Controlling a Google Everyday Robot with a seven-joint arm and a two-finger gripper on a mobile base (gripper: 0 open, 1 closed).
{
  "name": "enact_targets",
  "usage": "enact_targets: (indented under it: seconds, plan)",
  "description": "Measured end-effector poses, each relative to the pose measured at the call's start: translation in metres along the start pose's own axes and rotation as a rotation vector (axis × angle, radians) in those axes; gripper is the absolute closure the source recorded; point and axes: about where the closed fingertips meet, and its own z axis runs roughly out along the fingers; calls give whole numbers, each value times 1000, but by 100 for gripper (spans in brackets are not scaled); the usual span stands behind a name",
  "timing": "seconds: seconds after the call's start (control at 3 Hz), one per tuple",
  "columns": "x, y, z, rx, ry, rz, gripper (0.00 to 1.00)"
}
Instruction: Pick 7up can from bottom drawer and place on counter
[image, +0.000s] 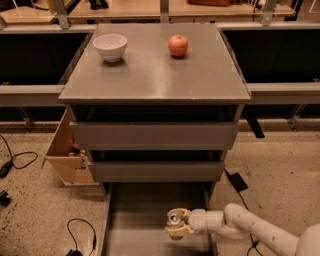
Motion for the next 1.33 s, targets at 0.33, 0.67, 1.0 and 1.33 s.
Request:
enact_targets:
  seconds: [0.33, 0.67, 1.0, 1.33]
  plan:
    - [-92, 3, -58, 11, -29, 49, 100]
    - [-194, 0, -107, 55, -46, 33, 100]
    - [-294, 0, -148, 123, -42, -14, 100]
    - [-372, -3, -181, 198, -37, -38, 100]
